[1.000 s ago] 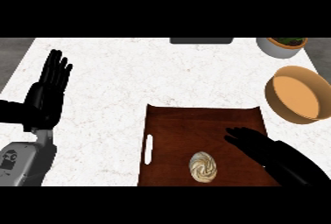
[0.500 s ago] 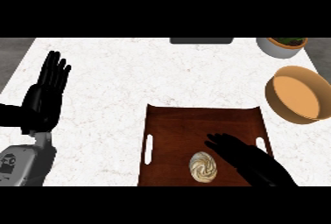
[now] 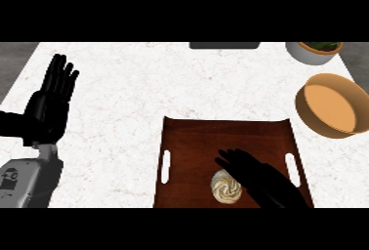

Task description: Pick the cupcake from the tray and place it in the pot

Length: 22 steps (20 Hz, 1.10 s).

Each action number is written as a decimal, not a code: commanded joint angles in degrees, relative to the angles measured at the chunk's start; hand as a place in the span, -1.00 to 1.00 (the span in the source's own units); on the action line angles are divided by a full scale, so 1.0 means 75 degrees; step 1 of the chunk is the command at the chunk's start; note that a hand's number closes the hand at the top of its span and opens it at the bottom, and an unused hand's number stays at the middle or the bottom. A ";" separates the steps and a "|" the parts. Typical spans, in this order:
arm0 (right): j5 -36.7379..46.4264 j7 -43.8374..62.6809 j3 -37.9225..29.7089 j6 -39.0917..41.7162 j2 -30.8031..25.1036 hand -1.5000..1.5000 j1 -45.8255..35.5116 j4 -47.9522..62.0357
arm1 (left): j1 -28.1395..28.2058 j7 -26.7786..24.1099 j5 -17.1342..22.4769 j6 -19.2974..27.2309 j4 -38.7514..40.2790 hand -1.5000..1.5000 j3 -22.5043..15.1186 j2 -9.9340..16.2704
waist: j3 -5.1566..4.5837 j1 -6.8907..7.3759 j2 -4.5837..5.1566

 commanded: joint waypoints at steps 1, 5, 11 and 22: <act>0.0571 0.0330 -0.0036 -0.0067 0.0447 -1.00 -0.0403 0.0637 | -0.0024 0.0089 -0.0251 0.0076 -0.0028 0.00 -0.0129 -0.0249 | 0.0000 0.0008 0.0003; 0.0714 0.0247 -0.0066 -0.0119 0.0862 -1.00 -0.0420 0.1054 | 0.0065 -0.0164 -0.0236 -0.0141 0.0175 0.00 0.0231 -0.0270 | 0.0000 0.0001 0.0006; 0.1037 -0.0702 -0.0327 -0.0795 0.0951 -1.00 -0.0630 0.2292 | 0.0175 0.0144 -0.0544 -0.0061 -0.0277 0.00 0.0035 -0.0531 | 0.0001 0.0011 0.0006; 0.1716 -0.1391 0.0555 -0.1243 0.1941 1.00 -0.0992 0.3200 | -0.0060 0.0043 -0.0429 -0.0481 0.0054 0.00 0.0448 -0.0402 | 0.0001 0.0025 0.0008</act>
